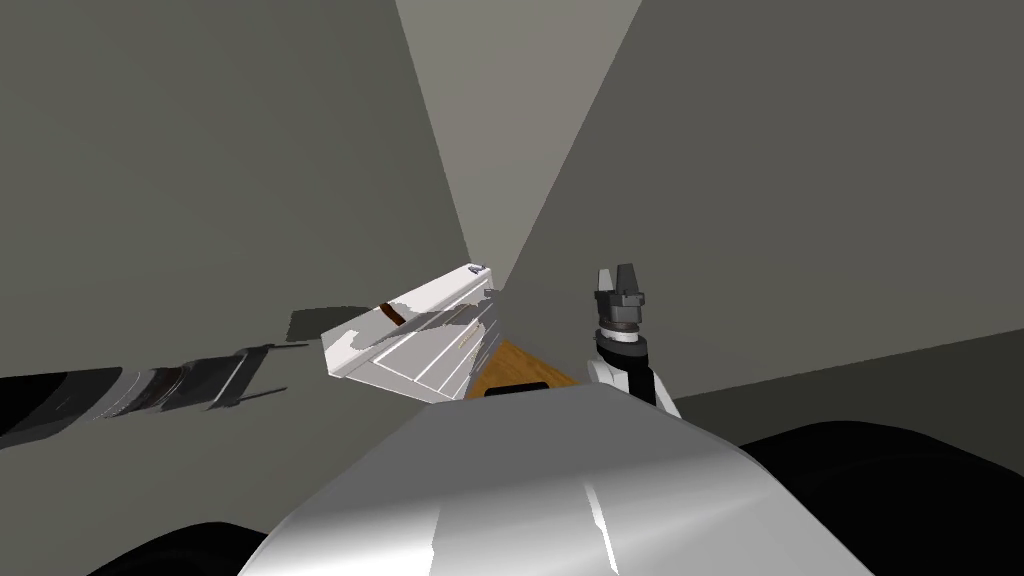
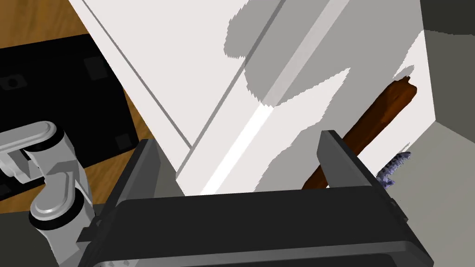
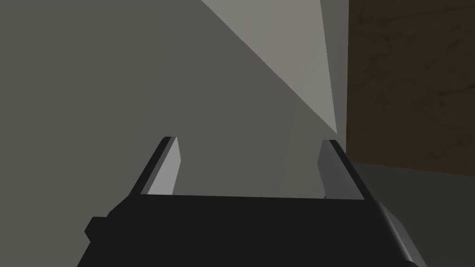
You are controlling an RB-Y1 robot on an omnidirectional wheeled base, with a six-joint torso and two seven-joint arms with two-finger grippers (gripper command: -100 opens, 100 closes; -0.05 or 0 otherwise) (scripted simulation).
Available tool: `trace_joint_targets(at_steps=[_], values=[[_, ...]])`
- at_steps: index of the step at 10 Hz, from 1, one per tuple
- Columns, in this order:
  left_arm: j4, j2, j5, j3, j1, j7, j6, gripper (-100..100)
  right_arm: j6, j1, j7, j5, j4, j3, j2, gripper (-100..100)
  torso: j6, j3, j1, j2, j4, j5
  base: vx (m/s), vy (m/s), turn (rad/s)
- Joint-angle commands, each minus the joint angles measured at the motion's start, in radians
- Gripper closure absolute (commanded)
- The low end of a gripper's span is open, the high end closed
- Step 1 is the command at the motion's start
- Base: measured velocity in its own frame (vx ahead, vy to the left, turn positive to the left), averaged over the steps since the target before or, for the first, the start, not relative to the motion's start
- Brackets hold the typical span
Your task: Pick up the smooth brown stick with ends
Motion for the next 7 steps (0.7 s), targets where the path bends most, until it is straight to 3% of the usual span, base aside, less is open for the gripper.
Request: trace_joint_targets(at_steps=[1, 4, 5, 7], values=[[0.050, 0.050, -0.012, -0.007, 0.026, -0.025, -0.027, -100, 0.000, 0.000, 0.000, 0.000, 0.000, 0.000, 0.000, 0, 0.000, 0.000, 0.000, 0.000, 0.000, 0.000, -0.010, -0.027, -0.259], [0.093, 0.137, -0.022, -0.014, 0.049, -0.042, -0.048, -100, 0.000, 0.000, 0.000, 0.000, 0.000, 0.000, 0.000, 0, 0.001, 0.000, -0.001, -0.001, 0.000, 0.000, -0.006, -0.018, -0.209], [0.093, 0.137, -0.022, -0.014, 0.049, -0.042, -0.048, -100, 0.000, 0.000, 0.000, 0.000, 0.000, 0.000, 0.000, 0, 0.000, 0.000, 0.000, 0.000, 0.000, 0.000, 0.003, -0.005, 0.010], [0.156, 0.214, -0.042, -0.032, 0.096, -0.068, -0.085, -100, 0.000, 0.000, 0.000, 0.000, 0.000, 0.000, 0.000, 0, 0.001, 0.000, 0.000, -0.001, 0.000, 0.000, 0.008, -0.029, -0.341]])
